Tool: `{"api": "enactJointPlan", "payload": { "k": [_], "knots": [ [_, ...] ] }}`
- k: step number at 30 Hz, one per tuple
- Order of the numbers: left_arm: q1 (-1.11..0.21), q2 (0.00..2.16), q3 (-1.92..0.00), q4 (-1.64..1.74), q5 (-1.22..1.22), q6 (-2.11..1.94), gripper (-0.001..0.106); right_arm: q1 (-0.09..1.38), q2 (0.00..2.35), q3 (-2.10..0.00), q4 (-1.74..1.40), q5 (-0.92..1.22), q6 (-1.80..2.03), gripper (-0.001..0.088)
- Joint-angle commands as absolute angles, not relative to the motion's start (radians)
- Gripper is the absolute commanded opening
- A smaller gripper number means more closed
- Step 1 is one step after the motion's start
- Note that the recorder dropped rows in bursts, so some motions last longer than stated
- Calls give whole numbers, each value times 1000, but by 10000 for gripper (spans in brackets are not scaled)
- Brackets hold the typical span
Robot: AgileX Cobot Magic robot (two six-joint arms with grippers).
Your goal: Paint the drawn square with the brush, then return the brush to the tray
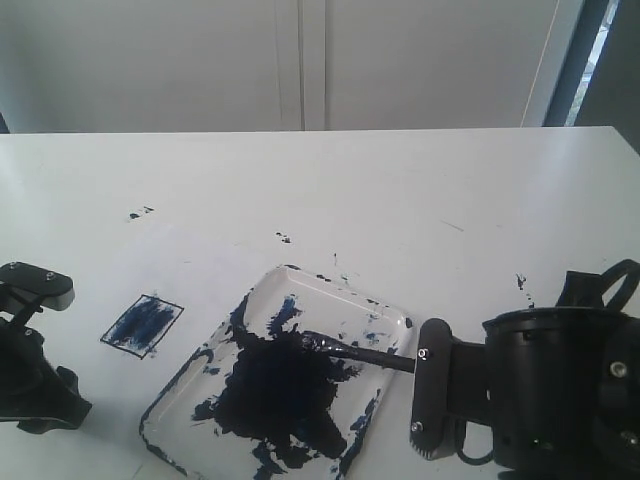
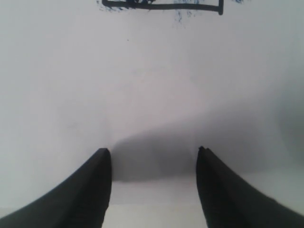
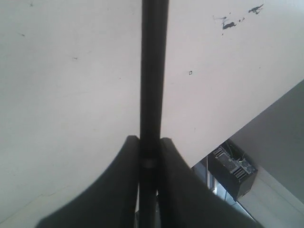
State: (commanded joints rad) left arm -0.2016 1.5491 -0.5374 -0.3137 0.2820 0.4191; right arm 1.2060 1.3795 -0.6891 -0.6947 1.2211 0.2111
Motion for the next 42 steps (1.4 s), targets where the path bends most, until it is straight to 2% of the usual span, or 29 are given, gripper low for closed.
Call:
{"api": "enactJointPlan", "payload": {
  "k": [27, 42],
  "knots": [
    [-202, 1549, -537, -314, 284, 419, 586, 1206, 1467, -691, -524, 1209, 49, 0],
    [-202, 1549, -537, -314, 290, 419, 586, 1206, 1400, -893, -549, 1133, 33, 0]
  ]
}}
